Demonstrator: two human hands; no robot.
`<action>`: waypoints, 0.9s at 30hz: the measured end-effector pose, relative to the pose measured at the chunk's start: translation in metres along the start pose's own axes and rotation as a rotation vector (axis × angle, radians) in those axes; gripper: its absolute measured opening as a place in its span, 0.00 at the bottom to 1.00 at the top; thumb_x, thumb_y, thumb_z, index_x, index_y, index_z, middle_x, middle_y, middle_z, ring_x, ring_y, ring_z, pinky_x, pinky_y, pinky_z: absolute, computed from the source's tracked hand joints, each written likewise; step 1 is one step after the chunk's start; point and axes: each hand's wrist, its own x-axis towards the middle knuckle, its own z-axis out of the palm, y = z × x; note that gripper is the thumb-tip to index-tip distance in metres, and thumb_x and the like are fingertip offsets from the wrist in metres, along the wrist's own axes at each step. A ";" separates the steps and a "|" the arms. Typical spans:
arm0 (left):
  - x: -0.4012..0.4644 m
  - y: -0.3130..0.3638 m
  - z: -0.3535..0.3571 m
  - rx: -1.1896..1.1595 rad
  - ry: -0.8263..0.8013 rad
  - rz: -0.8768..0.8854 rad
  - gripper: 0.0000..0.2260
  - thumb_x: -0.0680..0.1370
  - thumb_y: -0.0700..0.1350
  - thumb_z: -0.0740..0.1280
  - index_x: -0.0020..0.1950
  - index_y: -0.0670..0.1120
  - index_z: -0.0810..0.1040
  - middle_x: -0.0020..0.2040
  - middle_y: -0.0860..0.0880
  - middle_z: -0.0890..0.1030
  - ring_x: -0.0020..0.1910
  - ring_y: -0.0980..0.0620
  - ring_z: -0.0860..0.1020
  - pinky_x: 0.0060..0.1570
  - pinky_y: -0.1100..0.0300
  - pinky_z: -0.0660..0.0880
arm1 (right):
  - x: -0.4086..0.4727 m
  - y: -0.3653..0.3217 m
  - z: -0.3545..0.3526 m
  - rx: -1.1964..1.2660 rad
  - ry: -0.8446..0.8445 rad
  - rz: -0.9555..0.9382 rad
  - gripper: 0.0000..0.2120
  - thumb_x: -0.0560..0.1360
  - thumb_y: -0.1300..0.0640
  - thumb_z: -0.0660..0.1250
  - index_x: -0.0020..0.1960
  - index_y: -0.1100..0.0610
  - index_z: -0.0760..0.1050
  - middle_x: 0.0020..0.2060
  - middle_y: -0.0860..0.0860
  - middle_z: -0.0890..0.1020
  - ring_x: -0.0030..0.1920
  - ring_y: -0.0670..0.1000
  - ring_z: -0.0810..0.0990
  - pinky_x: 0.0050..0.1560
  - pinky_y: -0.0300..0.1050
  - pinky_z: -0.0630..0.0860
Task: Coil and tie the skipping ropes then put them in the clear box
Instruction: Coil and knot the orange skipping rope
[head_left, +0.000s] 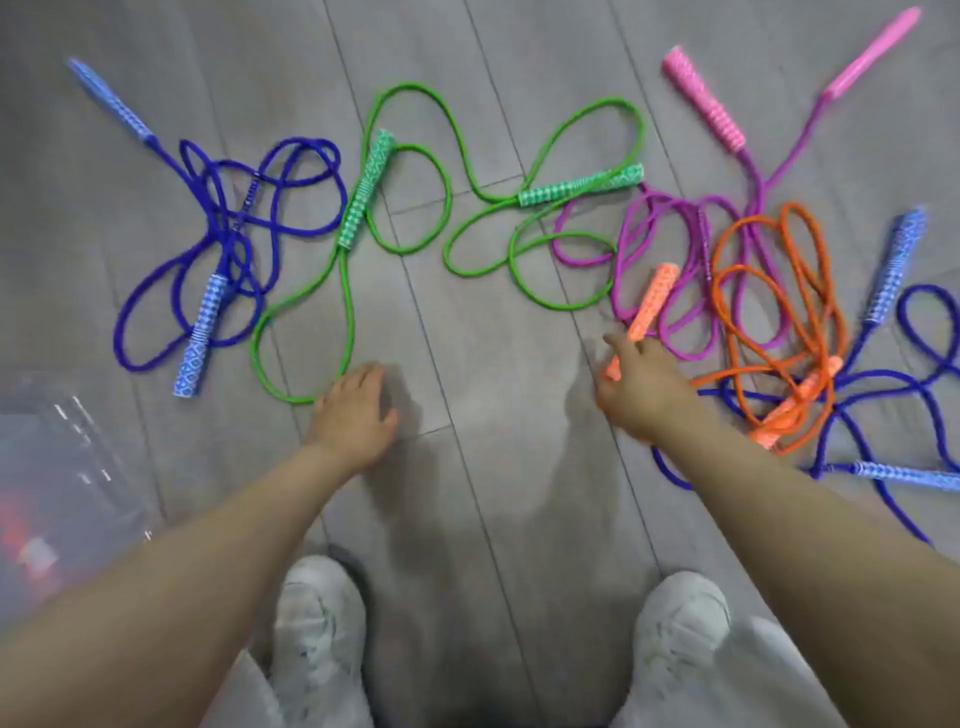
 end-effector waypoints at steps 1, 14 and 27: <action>0.000 0.007 0.011 -0.011 -0.020 0.037 0.28 0.77 0.49 0.64 0.76 0.46 0.62 0.76 0.44 0.63 0.73 0.42 0.63 0.71 0.47 0.61 | -0.001 0.006 0.010 -0.010 -0.009 0.020 0.20 0.76 0.55 0.64 0.67 0.58 0.71 0.52 0.68 0.77 0.54 0.69 0.76 0.55 0.59 0.75; -0.046 0.037 -0.006 0.148 0.068 0.195 0.29 0.77 0.49 0.63 0.77 0.49 0.60 0.78 0.45 0.57 0.74 0.43 0.60 0.71 0.49 0.58 | -0.042 -0.006 -0.031 0.104 -0.058 -0.008 0.25 0.79 0.62 0.58 0.75 0.53 0.62 0.57 0.65 0.78 0.56 0.66 0.77 0.49 0.52 0.70; -0.253 0.090 -0.105 0.098 0.318 0.411 0.28 0.78 0.48 0.62 0.77 0.50 0.59 0.77 0.49 0.59 0.74 0.46 0.59 0.71 0.52 0.57 | -0.210 -0.088 -0.195 0.367 0.253 -0.254 0.10 0.74 0.61 0.65 0.53 0.52 0.78 0.43 0.50 0.85 0.47 0.52 0.81 0.47 0.45 0.74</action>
